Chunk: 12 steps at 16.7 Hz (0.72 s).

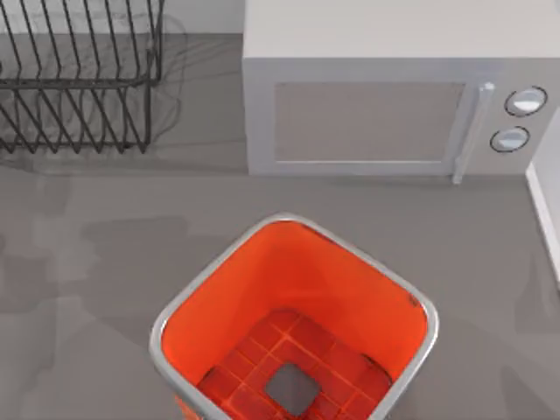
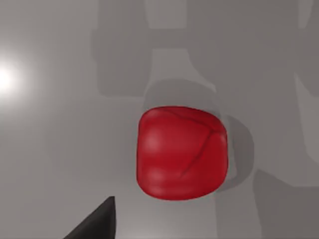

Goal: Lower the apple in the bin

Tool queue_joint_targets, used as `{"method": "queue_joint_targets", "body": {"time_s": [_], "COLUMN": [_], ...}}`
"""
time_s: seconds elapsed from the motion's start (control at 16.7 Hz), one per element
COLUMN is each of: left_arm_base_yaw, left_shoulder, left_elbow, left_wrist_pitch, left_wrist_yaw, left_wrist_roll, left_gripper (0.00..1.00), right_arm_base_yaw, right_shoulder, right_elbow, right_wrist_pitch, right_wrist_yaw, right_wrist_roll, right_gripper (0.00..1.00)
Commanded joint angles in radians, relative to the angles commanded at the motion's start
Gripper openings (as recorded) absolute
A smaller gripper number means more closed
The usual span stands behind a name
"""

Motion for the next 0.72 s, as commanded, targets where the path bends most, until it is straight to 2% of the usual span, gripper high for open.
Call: {"method": "queue_joint_targets", "body": {"time_s": [0.3,0.72], "left_arm_base_yaw": [0.047,0.049], "left_shoulder": [0.271,0.306], "left_elbow": [0.186,0.206], "left_wrist_pitch": [-0.158,-0.181], "left_wrist_yaw": [-0.004,-0.004], "left_wrist_roll": [0.016,0.017], "left_gripper": [1.00,1.00], "right_arm_base_yaw": [0.000,0.000], "right_shoulder": [0.000,0.000], "right_elbow": [0.000,0.000], "right_wrist_pitch": [0.000,0.000], "right_wrist_yaw": [0.000,0.000], "right_wrist_roll": [0.000,0.000], "right_gripper": [1.00,1.00]}}
